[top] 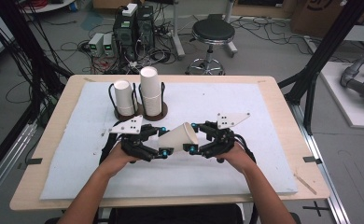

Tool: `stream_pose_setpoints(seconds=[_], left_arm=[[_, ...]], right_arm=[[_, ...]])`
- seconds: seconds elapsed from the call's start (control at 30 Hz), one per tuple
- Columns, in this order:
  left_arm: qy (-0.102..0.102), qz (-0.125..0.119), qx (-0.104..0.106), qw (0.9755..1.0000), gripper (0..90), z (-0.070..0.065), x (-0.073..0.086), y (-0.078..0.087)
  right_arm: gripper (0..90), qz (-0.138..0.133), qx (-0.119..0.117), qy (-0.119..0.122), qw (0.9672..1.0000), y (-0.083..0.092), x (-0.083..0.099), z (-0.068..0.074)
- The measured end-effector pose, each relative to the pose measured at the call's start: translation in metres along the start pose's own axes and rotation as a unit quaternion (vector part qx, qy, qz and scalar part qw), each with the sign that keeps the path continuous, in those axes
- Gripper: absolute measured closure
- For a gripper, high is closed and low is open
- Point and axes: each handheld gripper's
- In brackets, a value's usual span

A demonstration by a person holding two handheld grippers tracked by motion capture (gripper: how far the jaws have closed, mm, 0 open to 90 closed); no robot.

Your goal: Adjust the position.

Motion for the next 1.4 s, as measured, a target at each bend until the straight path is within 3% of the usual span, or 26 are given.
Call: stream_pose_setpoints(seconds=[0.13, 0.27, 0.33, 0.43, 0.5, 0.67, 0.8, 0.9, 1.07, 1.13, 1.2, 1.3, 1.4], left_arm=[[0.003, 0.012, 0.001, 0.9999, 36.4, 0.000, 0.001, -0.003], [0.018, 0.022, -0.017, 0.9995, 26.8, -0.001, 0.000, -0.004], [0.015, 0.023, -0.020, 0.9994, 26.4, -0.001, 0.000, -0.004], [0.005, 0.026, -0.013, 0.9996, 28.2, -0.001, 0.001, -0.005], [-0.004, 0.028, 0.000, 0.9996, 35.7, -0.002, 0.001, -0.006], [-0.006, 0.033, 0.010, 0.9994, 37.3, -0.003, 0.002, -0.010], [-0.005, 0.024, 0.007, 0.9997, 37.1, -0.003, 0.001, -0.008], [-0.002, 0.014, 0.002, 0.9999, 37.1, -0.002, 0.001, -0.006], [-0.002, -0.002, 0.001, 1.0000, 37.1, -0.001, 0.000, -0.006], [0.000, -0.001, 0.001, 1.0000, 37.0, -0.002, 0.001, -0.007], [-0.003, 0.005, 0.003, 1.0000, 37.1, -0.001, 0.001, -0.008], [-0.002, 0.010, 0.002, 0.9999, 36.4, -0.002, 0.001, -0.009], [0.003, 0.021, -0.013, 0.9997, 32.4, -0.004, -0.001, -0.011]], right_arm=[[35.5, 0.003, -0.005, 0.010, 0.9999, 0.002, -0.001, -0.001], [37.1, 0.010, -0.003, 0.010, 0.9999, 0.003, -0.001, 0.000], [37.7, 0.012, -0.003, 0.012, 0.9999, 0.003, -0.001, -0.001], [38.8, 0.018, -0.006, 0.014, 0.9997, 0.002, -0.001, -0.001], [39.4, 0.022, -0.005, 0.012, 0.9997, 0.002, -0.001, 0.000], [40.0, 0.018, -0.013, 0.011, 0.9997, 0.002, -0.003, 0.002], [32.8, 0.009, -0.013, 0.001, 0.9999, 0.001, -0.003, 0.002], [18.8, -0.007, -0.003, -0.007, 0.9999, 0.000, -0.003, 0.003], [18.8, -0.011, 0.000, -0.016, 0.9998, -0.001, -0.002, 0.002], [22.8, -0.009, -0.001, -0.012, 0.9999, -0.003, -0.002, 0.002], [34.2, -0.010, -0.012, -0.003, 0.9999, -0.002, -0.002, 0.002], [36.3, -0.008, -0.015, 0.004, 0.9999, -0.001, -0.002, 0.002], [37.6, -0.003, -0.013, 0.005, 0.9999, 0.000, -0.003, 0.002]])
Point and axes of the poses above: each handheld gripper's, and its own axes: y roughly backward along the jaws, x roughly out of its underside, z roughly to its left, and after that the axes turned 13 degrees about -y, right-handed
